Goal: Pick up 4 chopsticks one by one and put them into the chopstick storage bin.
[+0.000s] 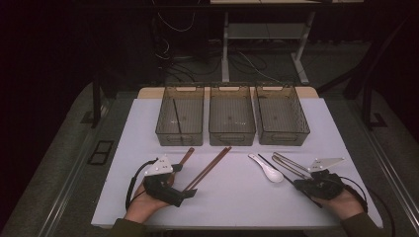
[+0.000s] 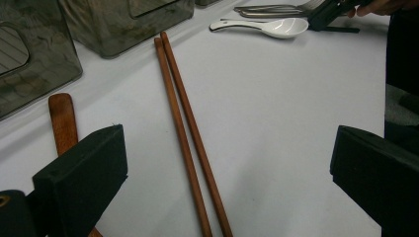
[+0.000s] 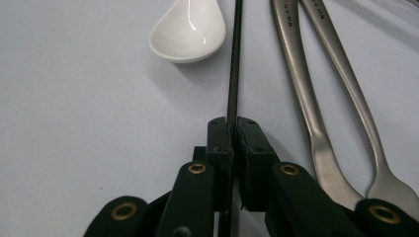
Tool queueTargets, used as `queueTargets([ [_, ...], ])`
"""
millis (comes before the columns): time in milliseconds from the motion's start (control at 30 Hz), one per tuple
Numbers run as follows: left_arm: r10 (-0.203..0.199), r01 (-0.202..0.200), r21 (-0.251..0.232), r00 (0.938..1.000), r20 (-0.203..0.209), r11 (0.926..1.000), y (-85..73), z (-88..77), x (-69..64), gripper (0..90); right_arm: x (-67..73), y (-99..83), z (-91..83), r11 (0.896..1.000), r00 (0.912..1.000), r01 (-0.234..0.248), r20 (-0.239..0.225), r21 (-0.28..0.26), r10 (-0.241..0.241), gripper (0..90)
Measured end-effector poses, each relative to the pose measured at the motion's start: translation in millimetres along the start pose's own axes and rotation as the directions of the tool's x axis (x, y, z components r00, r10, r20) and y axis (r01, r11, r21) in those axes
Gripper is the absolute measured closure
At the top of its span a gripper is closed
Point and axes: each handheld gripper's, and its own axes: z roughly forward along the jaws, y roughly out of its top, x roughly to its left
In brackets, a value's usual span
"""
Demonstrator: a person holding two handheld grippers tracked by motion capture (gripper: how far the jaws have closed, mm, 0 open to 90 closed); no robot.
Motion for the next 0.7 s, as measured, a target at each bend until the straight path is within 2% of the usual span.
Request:
queueTargets([
  [433,-0.003,0.003,0.004,1.0,-0.001,1.0,-0.3,0.8,0.1,0.3,3.1,1.6,0.0,1.0,0.9996,-0.007,0.028,0.011,0.006,85.5],
  [700,0.003,-0.003,0.004,1.0,-0.003,1.0,0.0,0.0,0.4,0.3,1.3,1.9,-2.7,1.0,0.9992,-0.013,0.037,-0.005,0.013,85.5],
])
